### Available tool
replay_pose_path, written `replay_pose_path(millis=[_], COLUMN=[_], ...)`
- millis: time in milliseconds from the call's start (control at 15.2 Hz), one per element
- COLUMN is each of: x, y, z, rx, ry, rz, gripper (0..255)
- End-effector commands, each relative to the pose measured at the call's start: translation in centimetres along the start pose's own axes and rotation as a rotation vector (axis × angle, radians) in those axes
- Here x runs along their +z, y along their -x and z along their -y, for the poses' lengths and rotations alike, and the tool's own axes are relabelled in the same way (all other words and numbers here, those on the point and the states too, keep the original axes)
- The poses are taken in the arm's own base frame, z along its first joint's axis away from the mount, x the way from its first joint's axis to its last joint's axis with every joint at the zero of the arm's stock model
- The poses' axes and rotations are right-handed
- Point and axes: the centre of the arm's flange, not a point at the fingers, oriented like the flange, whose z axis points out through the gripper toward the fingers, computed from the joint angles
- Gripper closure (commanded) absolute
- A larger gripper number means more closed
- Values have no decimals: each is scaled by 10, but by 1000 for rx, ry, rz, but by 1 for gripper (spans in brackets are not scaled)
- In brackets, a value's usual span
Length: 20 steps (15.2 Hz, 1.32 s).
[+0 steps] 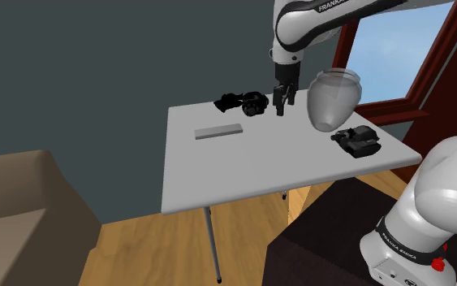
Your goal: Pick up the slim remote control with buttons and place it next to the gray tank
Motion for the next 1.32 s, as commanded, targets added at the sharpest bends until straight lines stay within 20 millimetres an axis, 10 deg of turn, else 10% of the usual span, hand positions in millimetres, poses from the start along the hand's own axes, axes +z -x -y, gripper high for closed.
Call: replay_pose_path(millis=[0, 1254], x=[10, 82], y=[-26, -242], z=[-2, 58], rx=[-62, -624], ry=[4, 35], rz=[-10, -91], gripper=[0, 0])
